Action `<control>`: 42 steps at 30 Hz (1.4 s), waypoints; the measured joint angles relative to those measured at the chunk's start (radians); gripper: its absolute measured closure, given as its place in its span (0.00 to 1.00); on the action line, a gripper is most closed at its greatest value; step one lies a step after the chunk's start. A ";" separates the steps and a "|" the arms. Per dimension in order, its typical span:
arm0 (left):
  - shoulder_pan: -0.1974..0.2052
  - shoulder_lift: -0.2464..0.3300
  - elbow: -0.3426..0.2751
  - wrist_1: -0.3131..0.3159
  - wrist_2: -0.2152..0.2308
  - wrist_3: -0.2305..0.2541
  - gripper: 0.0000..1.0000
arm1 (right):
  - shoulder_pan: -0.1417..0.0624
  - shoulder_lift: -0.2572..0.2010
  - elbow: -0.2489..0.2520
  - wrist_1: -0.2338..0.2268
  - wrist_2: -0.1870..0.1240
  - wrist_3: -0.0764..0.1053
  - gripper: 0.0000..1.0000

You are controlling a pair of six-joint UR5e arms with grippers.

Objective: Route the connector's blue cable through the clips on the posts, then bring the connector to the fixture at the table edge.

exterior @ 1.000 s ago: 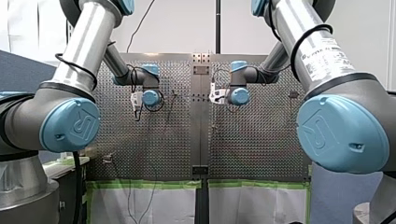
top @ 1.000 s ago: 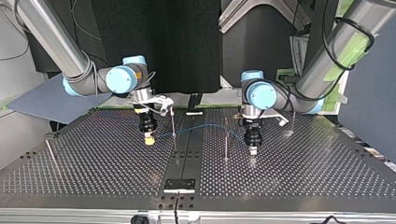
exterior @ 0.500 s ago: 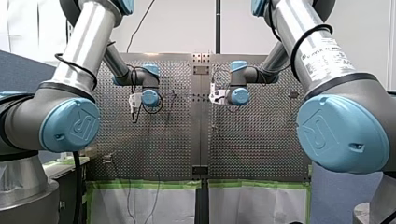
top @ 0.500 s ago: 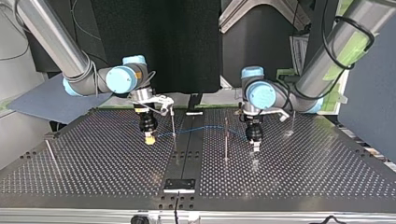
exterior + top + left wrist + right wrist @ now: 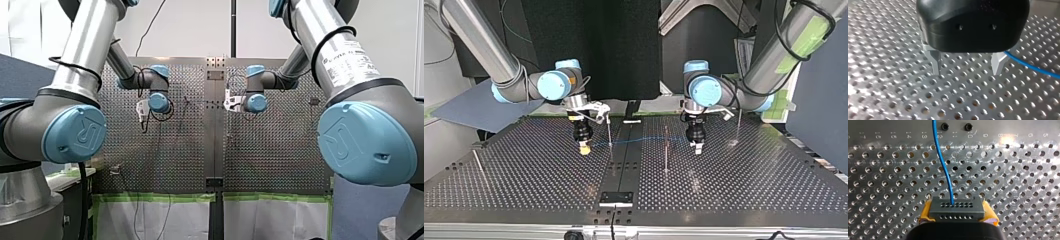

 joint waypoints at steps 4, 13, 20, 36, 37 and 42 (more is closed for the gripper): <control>-0.009 0.036 -0.036 0.034 0.028 -0.036 0.00 | 0.002 0.000 0.000 0.003 0.000 0.000 1.00; -0.029 0.103 -0.113 0.060 0.082 -0.096 0.00 | 0.004 0.000 0.000 0.013 0.000 -0.002 1.00; -0.047 0.141 -0.175 0.062 0.086 -0.102 0.00 | 0.006 -0.001 0.000 0.015 0.000 -0.002 1.00; -0.081 0.201 -0.285 0.026 0.090 -0.099 0.00 | 0.007 -0.001 0.000 0.018 0.001 -0.003 1.00; -0.083 0.204 -0.286 0.026 0.090 -0.099 0.00 | 0.007 0.000 0.000 0.018 0.001 -0.003 1.00; -0.089 0.223 -0.288 0.028 0.101 -0.100 0.00 | 0.007 0.000 0.000 0.019 0.000 -0.003 1.00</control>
